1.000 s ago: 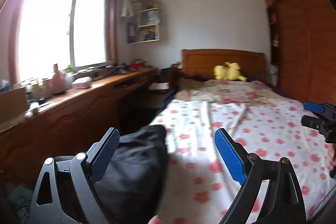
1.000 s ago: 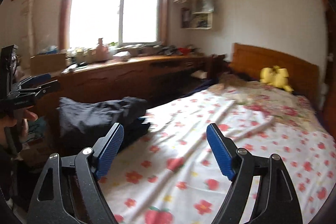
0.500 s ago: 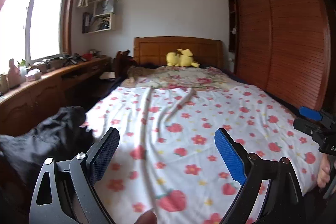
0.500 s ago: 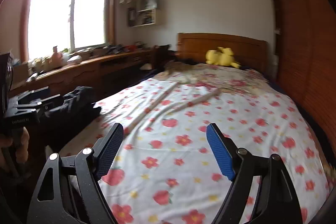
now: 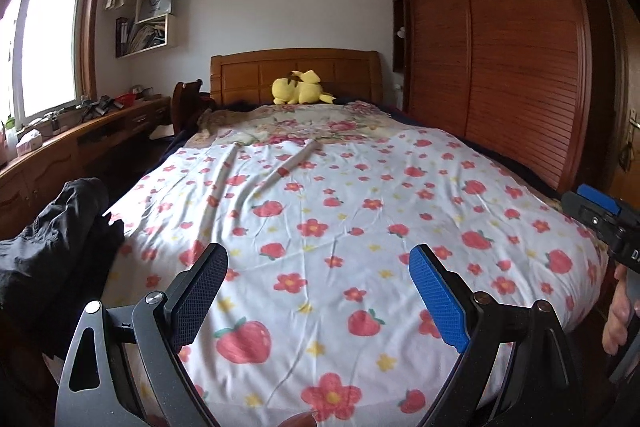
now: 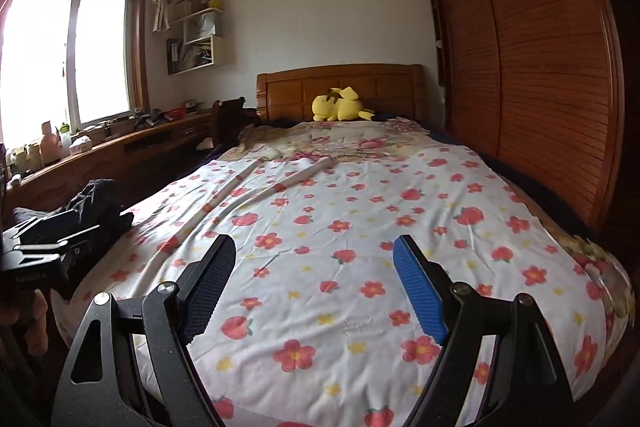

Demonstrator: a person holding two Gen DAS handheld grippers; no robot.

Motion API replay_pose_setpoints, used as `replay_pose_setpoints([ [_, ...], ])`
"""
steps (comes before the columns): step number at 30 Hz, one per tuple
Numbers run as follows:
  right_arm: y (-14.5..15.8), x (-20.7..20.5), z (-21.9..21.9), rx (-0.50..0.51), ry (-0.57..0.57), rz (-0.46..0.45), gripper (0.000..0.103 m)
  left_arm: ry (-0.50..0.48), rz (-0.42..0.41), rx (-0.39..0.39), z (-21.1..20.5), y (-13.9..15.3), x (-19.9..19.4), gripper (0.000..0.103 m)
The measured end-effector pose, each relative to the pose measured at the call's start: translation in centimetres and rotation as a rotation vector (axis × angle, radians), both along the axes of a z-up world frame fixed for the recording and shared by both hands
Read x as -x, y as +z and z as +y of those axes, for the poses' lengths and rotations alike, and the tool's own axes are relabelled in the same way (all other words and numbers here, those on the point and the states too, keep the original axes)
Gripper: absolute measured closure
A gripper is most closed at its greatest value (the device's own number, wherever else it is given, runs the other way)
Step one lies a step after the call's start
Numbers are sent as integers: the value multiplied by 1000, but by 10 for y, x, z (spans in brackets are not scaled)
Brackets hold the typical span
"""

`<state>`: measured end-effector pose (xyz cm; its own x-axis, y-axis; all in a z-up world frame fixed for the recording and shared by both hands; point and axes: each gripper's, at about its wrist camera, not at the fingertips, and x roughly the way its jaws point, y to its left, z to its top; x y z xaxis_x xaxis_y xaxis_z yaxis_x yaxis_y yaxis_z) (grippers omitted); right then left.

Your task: Fold large clothes

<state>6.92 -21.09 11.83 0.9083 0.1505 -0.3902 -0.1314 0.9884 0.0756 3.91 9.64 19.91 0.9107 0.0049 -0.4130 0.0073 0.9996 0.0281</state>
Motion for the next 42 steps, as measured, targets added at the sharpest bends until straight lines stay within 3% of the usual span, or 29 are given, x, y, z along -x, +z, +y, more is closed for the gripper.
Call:
replay_pose_setpoints([
  [10,2,9,-4,-12,-3,-10,21,-31,-16,-1,12,8,13,10],
  [26,3,12,-2,-13,0,-14,21,-39,-19,1,4,-10,10,10],
  [42,3,12,-2,-11,-1,-14,21,-45,-29,8,-1,-7,14,10],
])
